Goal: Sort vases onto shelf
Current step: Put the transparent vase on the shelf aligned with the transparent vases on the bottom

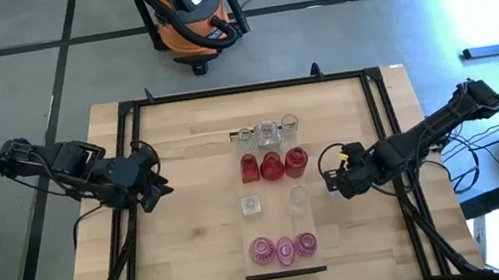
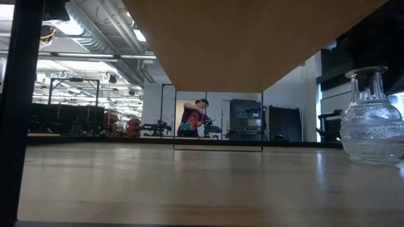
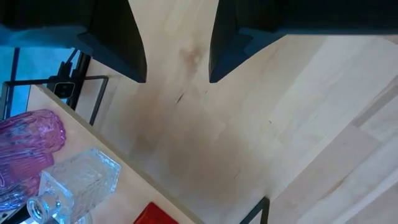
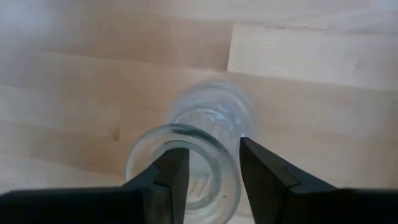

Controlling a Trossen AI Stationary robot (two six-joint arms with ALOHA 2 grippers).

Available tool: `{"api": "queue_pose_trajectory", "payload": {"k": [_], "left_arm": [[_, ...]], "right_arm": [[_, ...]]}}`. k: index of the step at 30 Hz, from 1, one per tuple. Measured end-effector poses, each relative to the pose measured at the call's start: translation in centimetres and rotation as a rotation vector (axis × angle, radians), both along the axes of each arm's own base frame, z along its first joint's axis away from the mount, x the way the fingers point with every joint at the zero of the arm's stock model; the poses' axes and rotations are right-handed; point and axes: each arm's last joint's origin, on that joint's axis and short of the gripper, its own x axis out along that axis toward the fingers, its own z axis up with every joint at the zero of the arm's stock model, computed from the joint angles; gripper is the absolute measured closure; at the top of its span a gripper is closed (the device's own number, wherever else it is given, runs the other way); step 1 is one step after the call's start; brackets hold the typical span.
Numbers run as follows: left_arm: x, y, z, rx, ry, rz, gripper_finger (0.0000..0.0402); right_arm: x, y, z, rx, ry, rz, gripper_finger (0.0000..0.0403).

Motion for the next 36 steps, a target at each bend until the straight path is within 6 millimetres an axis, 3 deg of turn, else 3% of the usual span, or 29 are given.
{"api": "queue_pose_trajectory", "payload": {"k": [8,14,25,31,36], "left_arm": [[0.0,0.0,0.0,0.005,-0.001,0.004,0.0234],[0.0,0.1,0.0,0.040,-0.012,0.035,0.0234],[0.1,0.6,0.1,0.146,-0.047,0.128,0.0234],[0.2,0.6,0.1,0.163,-0.049,0.141,0.0234],[0.2,0.6,0.1,0.164,-0.056,0.145,0.0234]], "right_arm": [[0.6,-0.6,0.6,0.012,-0.028,0.047,0.0387],[0.9,-0.1,3.5,0.067,-0.057,0.122,0.0390],[0.7,1.2,12.6,0.099,-0.235,0.216,0.0390],[2.2,1.8,15.3,0.037,-0.178,0.299,0.0390],[4.4,2.7,16.3,0.012,-0.131,0.366,0.0390]]}}
